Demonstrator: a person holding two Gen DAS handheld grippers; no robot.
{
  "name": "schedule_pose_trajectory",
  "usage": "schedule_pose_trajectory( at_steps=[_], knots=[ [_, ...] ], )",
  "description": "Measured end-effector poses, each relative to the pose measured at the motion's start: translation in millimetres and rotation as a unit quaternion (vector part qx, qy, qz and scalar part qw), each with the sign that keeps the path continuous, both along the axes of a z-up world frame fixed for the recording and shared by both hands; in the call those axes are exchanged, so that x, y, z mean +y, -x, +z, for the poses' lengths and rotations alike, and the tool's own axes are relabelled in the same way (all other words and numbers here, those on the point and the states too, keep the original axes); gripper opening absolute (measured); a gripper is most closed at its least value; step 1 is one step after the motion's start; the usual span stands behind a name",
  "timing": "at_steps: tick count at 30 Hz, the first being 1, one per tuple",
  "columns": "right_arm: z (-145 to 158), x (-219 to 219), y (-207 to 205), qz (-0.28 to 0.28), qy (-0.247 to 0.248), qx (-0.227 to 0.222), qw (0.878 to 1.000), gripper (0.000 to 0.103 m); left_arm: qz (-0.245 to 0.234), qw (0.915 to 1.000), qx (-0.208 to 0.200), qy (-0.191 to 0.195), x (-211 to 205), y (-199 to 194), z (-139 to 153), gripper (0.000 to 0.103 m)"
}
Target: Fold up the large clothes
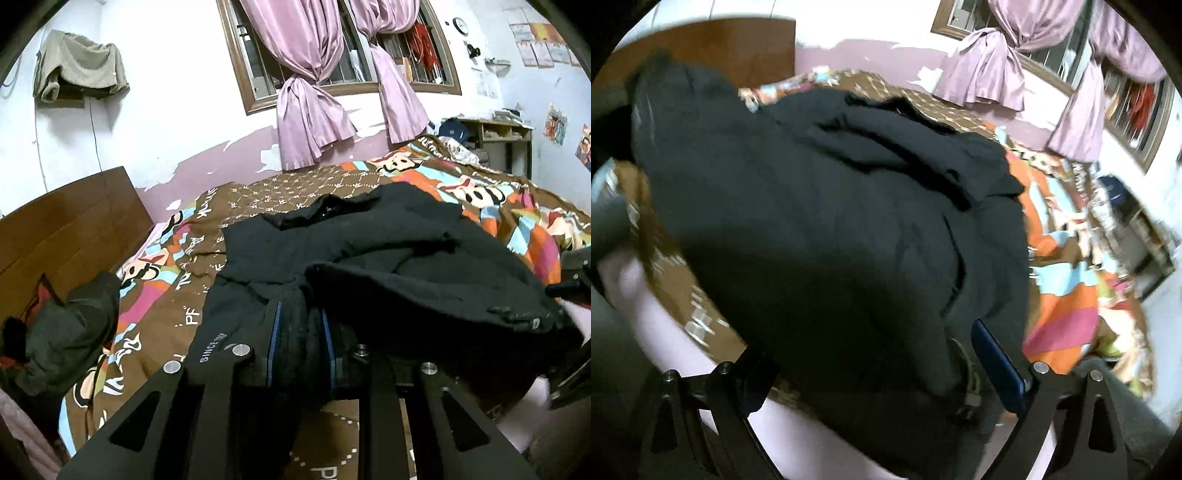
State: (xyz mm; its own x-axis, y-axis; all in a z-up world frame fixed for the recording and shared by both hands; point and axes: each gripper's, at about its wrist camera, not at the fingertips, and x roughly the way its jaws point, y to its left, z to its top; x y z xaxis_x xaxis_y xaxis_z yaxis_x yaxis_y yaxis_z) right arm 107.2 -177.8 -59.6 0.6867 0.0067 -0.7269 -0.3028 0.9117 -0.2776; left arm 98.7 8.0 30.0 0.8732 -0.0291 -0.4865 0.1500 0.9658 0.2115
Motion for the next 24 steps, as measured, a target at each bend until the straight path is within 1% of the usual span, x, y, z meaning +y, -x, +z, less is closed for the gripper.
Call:
schedule_pose_trajectory(
  at_steps=[3, 4, 6, 8, 9, 10, 12, 14, 16, 18, 19, 20, 21, 22, 24],
  knots=[
    [-7, 0, 0, 0.004, -0.012, 0.018, 1.0, 0.097, 0.005, 0.9999, 0.004, 0.008, 2, -1, 3, 0.018],
    [-9, 3, 2, 0.009, -0.008, 0.016, 1.0, 0.097, 0.007, 0.9999, 0.006, 0.013, 3, -2, 3, 0.018],
    [-11, 7, 6, 0.011, 0.019, -0.003, 1.0, 0.095, 0.01, 0.9996, 0.01, 0.024, 4, -4, 5, 0.018],
    [-9, 7, 5, -0.003, 0.047, -0.032, 0.998, 0.094, 0.012, 0.9994, 0.01, 0.031, 5, -5, 8, 0.018],
    [-5, 3, 5, -0.016, 0.05, -0.045, 0.998, 0.085, 0.013, 0.9991, 0.012, 0.038, 5, -5, 9, 0.018],
    [0, -3, 3, -0.031, 0.039, -0.053, 0.997, 0.075, 0.012, 0.9986, 0.014, 0.049, 7, -4, 9, 0.018],
    [8, -18, 0, -0.053, 0.003, -0.053, 0.997, 0.071, 0.012, 0.9971, 0.022, 0.072, 11, -1, 8, 0.018],
    [15, -30, -3, -0.064, -0.036, -0.053, 0.996, 0.062, 0.016, 0.9956, 0.031, 0.087, 15, 3, 5, 0.018],
    [24, -34, -3, -0.054, -0.067, -0.066, 0.994, 0.035, 0.022, 0.9952, 0.038, 0.088, 16, 6, 2, 0.018],
    [33, -31, 0, -0.044, -0.077, -0.089, 0.992, 0.023, 0.027, 0.9955, 0.038, 0.082, 15, 9, 0, 0.018],
    [42, -32, 1, -0.039, -0.093, -0.11, 0.989, 0.02, 0.031, 0.9959, 0.037, 0.076, 14, 11, -1, 0.018],
    [49, -33, 0, -0.037, -0.11, -0.121, 0.986, 0.02, 0.035, 0.9962, 0.038, 0.07, 14, 12, -3, 0.018],
    [58, -36, -4, -0.036, -0.139, -0.128, 0.981, 0.018, 0.038, 0.9959, 0.042, 0.071, 15, 13, -5, 0.019],
    [66, -37, -9, -0.034, -0.162, -0.13, 0.978, 0.017, 0.039, 0.9953, 0.046, 0.075, 16, 13, -8, 0.019],
    [81, -34, -25, -0.028, -0.187, -0.136, 0.973, 0.016, 0.042, 0.9931, 0.057, 0.093, 22, 13, -13, 0.02]
  ],
)
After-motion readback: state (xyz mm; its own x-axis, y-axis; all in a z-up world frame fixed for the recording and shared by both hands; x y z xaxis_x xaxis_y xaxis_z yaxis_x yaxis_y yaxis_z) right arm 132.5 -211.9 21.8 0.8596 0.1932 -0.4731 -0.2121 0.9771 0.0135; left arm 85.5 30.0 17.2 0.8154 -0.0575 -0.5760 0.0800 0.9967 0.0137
